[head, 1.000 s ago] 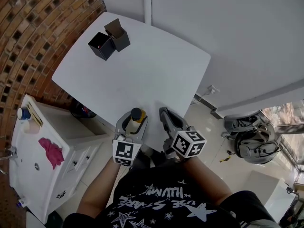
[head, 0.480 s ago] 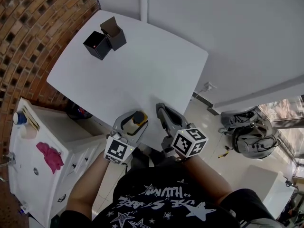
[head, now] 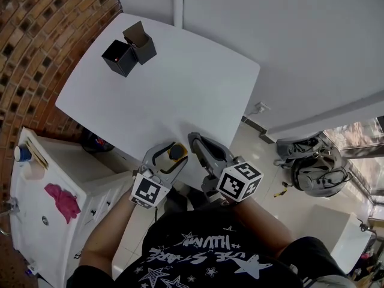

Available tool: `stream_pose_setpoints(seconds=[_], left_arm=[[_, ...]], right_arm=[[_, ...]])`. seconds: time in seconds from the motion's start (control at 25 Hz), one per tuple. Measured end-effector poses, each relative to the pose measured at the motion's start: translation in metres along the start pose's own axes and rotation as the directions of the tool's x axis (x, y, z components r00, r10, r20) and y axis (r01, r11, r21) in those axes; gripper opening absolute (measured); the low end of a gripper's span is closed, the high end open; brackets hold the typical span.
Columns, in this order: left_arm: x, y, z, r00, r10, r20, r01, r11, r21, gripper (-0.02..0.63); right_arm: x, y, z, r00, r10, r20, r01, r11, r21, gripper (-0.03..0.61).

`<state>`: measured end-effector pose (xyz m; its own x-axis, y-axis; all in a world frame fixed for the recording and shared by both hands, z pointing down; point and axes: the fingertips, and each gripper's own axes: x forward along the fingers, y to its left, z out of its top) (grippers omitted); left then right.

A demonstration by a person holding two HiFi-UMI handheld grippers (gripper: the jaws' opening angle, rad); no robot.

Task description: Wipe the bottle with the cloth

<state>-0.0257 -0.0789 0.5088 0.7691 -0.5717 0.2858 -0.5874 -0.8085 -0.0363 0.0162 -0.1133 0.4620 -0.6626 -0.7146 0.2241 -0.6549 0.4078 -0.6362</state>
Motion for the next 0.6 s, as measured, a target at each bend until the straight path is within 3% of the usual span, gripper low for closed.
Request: stream_pose_setpoints(seconds=[0.08, 0.16, 0.32, 0.6], left_arm=[[0.000, 0.002, 0.001, 1.000, 0.020, 0.006, -0.020, 1.000, 0.007, 0.279], [-0.002, 0.003, 0.003, 1.000, 0.029, 0.012, -0.029, 1.000, 0.010, 0.299], [-0.010, 0.000, 0.005, 0.999, 0.047, 0.007, -0.047, 0.999, -0.003, 0.301], [-0.027, 0.001, 0.000, 0.987, 0.160, 0.005, -0.159, 0.983, -0.096, 0.301]], right_arm=[[0.000, 0.004, 0.000, 1.000, 0.015, -0.009, -0.015, 1.000, -0.005, 0.040], [-0.001, 0.008, 0.000, 0.999, 0.041, -0.024, -0.041, 0.999, -0.020, 0.040], [0.000, 0.014, 0.000, 0.988, 0.130, -0.085, -0.134, 0.990, -0.053, 0.041], [0.012, 0.016, -0.007, 0.952, 0.243, -0.186, -0.252, 0.967, -0.027, 0.040]])
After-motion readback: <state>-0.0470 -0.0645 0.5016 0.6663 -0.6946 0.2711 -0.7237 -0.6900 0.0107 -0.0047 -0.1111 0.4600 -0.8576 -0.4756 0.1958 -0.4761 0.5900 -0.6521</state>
